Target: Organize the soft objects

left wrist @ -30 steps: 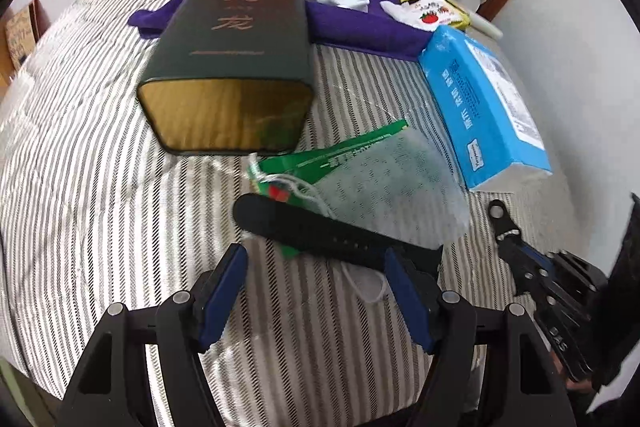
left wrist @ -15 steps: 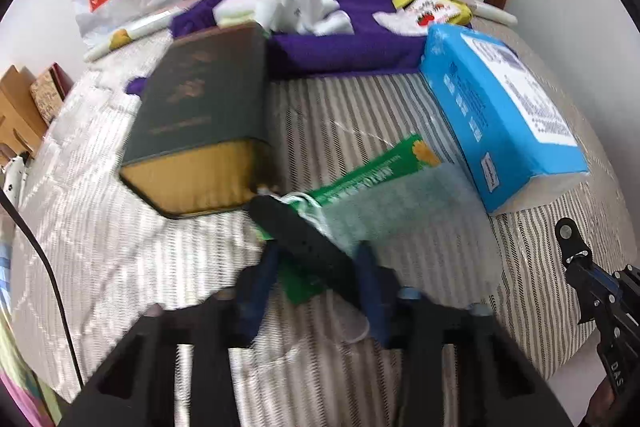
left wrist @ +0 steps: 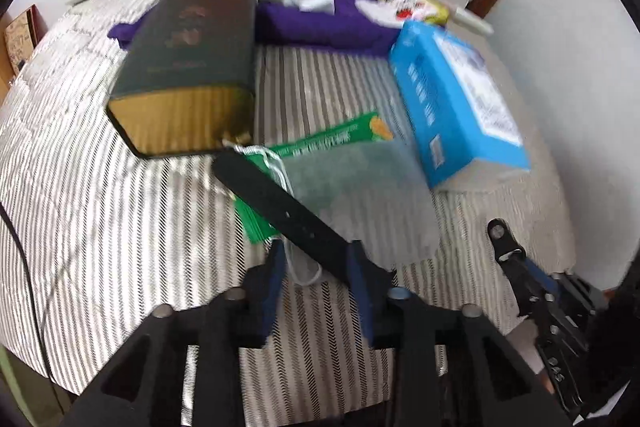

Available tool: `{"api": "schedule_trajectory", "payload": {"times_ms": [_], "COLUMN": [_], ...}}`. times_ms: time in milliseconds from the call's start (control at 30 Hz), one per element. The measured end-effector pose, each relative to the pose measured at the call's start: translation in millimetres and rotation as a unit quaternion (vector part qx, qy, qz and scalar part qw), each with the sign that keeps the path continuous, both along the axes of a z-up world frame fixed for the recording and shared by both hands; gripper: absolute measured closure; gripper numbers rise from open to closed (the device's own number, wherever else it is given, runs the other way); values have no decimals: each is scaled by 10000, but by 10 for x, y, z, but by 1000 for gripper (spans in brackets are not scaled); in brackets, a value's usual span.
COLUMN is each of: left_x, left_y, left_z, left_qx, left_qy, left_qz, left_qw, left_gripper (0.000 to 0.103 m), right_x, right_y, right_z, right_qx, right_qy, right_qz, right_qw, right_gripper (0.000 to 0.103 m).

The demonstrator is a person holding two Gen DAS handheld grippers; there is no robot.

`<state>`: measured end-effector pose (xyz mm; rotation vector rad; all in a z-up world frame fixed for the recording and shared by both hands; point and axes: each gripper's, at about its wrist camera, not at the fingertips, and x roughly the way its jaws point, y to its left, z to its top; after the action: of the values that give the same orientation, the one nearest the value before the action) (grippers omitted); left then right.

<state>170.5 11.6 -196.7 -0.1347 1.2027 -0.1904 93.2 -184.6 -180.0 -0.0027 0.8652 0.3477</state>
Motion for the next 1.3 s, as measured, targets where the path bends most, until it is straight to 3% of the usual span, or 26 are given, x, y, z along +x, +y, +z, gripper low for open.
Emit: {"api": "schedule_trajectory", "payload": {"times_ms": [100, 133, 233, 333, 400, 500, 567, 667, 767, 900, 967, 1100, 1167, 1233, 1300], "left_x": [47, 61, 116, 153, 140, 134, 94, 14, -33, 48, 109, 168, 146, 133, 108], "left_y": [-35, -36, -60, -183, -315, -390, -344, -234, -134, -96, -107, -213, -261, -264, -185], "left_z": [-76, -67, -77, -80, -90, -85, -68, -33, -5, -14, -41, -82, -80, -66, -55], "left_qx": [10, -12, -47, 283, 724, 923, 861, 1008, 1022, 840, 813, 1218, 1260, 1242, 1201], "left_qy": [105, 81, 110, 115, 51, -88, -84, -41, 11, 111, 90, -143, -314, -358, -346], "left_qz": [136, 176, 230, 232, 150, 61, 19, 34, 94, 238, 337, 338, 153, 74, 61], "left_qw": [9999, 9998, 9997, 9993, 9973, 9957, 9962, 9949, 9947, 9961, 9961, 9919, 9914, 9916, 9921], "left_gripper": [69, 63, 60, 60, 60, 62, 73, 74, 74, 72, 64, 64, 78, 83, 85], "right_x": [-14, -14, -8, -1, 8, 5, -9, -22, -39, -77, -93, -129, -138, -128, -106], "right_y": [-36, -60, -123, -157, -160, -165, -161, -156, -130, -59, -7, 93, 117, 116, 66], "right_z": [19, 22, 18, -11, -50, -88, -102, -160, -225, -223, -223, -247, -259, -268, -262], "right_qx": [14, 29, 84, 148, 133, 116, 70, 28, -12, -11, -92, -410, -587, -795, -673], "right_qy": [-30, -29, -24, 3, 68, 131, 151, 183, 183, 137, 68, -168, -297, -412, -372], "right_qz": [-39, -64, -133, -125, -99, -39, 6, 42, 115, 311, 351, 346, 298, 187, 169], "right_qw": [10000, 10000, 9999, 9998, 9998, 9998, 9999, 9998, 9998, 9994, 9993, 9984, 9974, 9958, 9969], "right_gripper": [100, 100, 100, 100, 100, 99, 99, 97, 92, 71, 65, 66, 72, 91, 91]}}
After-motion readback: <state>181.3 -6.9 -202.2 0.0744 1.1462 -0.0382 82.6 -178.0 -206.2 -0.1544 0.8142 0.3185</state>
